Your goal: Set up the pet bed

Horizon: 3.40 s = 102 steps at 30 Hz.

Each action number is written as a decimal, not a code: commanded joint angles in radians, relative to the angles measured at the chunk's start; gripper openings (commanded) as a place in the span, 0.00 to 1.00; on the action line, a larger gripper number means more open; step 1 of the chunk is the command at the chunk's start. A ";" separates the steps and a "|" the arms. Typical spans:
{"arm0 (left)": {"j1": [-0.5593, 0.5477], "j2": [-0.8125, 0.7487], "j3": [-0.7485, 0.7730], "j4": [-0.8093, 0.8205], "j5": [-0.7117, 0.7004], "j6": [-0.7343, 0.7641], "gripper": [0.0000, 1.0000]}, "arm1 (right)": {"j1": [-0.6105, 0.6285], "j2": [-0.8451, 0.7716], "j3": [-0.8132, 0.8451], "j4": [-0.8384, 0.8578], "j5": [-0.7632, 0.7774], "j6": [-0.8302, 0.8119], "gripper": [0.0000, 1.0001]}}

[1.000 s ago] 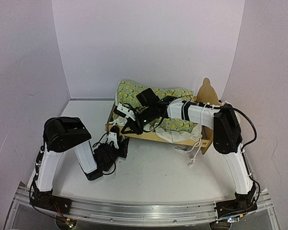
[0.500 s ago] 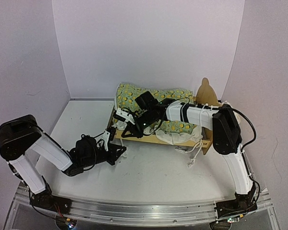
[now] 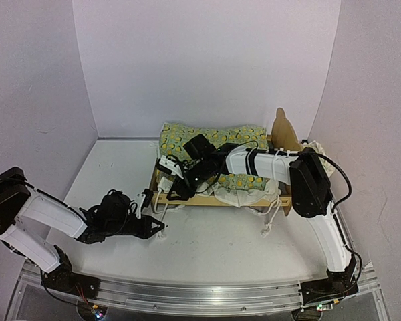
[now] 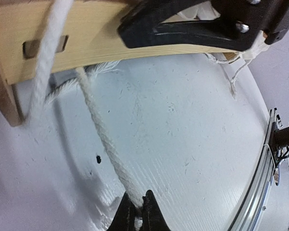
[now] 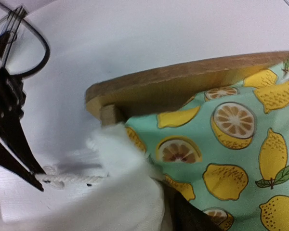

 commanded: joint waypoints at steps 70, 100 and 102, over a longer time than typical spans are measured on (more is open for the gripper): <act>0.050 -0.451 0.227 -0.806 -0.016 -0.293 0.77 | 0.023 -0.650 -0.617 0.070 0.542 0.119 0.76; 0.041 0.019 0.683 -0.870 0.101 -0.572 0.78 | 0.061 -0.601 -0.765 0.259 0.615 0.232 0.42; 0.041 0.027 0.687 -0.879 0.112 -0.549 0.76 | 0.062 -0.597 -0.767 0.257 0.617 0.235 0.35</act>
